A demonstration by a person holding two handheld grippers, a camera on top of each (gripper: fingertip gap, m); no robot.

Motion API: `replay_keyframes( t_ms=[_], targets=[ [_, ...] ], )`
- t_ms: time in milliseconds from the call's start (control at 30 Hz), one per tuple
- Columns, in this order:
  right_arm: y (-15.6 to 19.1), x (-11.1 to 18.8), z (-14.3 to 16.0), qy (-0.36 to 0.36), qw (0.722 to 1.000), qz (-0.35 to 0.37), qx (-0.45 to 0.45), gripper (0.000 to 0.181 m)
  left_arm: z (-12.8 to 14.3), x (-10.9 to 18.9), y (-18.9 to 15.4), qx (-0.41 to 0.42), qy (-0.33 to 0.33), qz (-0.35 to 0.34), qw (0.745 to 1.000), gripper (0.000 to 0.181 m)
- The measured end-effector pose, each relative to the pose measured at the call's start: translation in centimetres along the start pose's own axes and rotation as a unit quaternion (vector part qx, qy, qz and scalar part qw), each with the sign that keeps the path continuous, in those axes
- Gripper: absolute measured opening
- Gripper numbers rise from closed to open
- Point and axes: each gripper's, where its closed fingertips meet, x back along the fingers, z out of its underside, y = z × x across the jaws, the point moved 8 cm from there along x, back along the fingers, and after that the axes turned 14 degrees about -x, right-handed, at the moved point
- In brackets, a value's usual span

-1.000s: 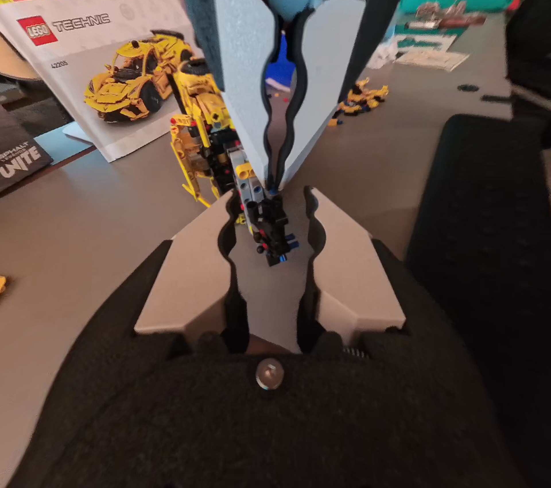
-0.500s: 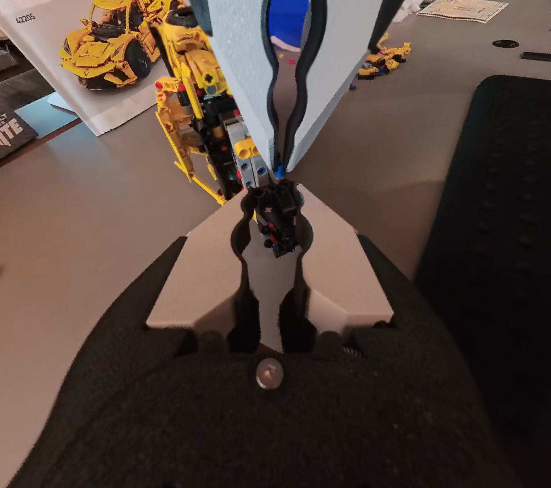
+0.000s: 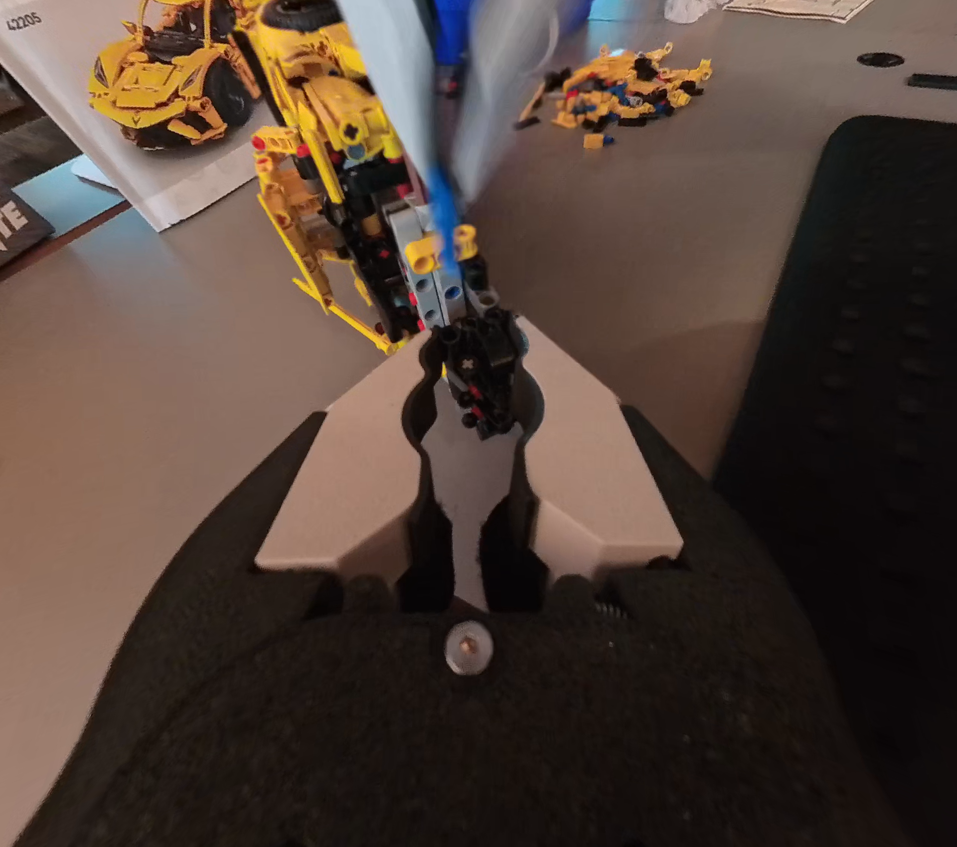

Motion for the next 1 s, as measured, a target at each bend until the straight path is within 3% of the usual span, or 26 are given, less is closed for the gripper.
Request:
replay_keyframes(
  t_ms=[100,233,300,467,533,600,733,900,1000],
  targets=[
    [-1.6,6.4,-0.5,0.021,0.998,0.059,-0.01,0.001,-0.1,0.0,0.0,0.002,-0.002,0.0,1.0,0.025],
    [-0.8,10.3,2.5,0.018,0.993,0.066,-0.092,0.002,-0.2,0.0,0.0,0.008,-0.007,0.003,1.0,0.025],
    [0.1,10.5,7.6,0.046,0.982,0.052,-0.175,0.002,-0.3,0.1,-0.2,0.002,-0.009,0.004,1.0,0.025],
    [3.1,6.7,27.1,0.142,0.905,0.085,-0.392,0.003,-0.4,0.1,-0.3,0.0,-0.012,0.001,1.0,0.025],
    [4.6,5.9,31.1,0.117,0.888,0.108,-0.432,0.003,-0.4,0.1,-0.3,-0.004,-0.011,-0.002,1.0,0.025],
    [5.9,5.4,33.1,0.095,0.883,0.119,-0.443,0.003,-0.4,0.1,-0.4,-0.008,-0.011,-0.004,1.0,0.025],
    [7.3,4.3,36.0,0.128,0.871,0.114,-0.46,0.003,-0.4,0.1,-0.3,-0.005,-0.013,-0.003,1.0,0.025],
    [6.9,4.5,37.3,0.122,0.851,0.133,-0.493,0.003,-0.4,0.1,-0.3,-0.004,-0.013,-0.003,1.0,0.025],
    [6.3,5.7,37.0,0.095,0.841,0.134,-0.516,0.015,-0.4,0.1,-0.3,-0.004,-0.013,-0.003,1.0,0.025]
  ],
)
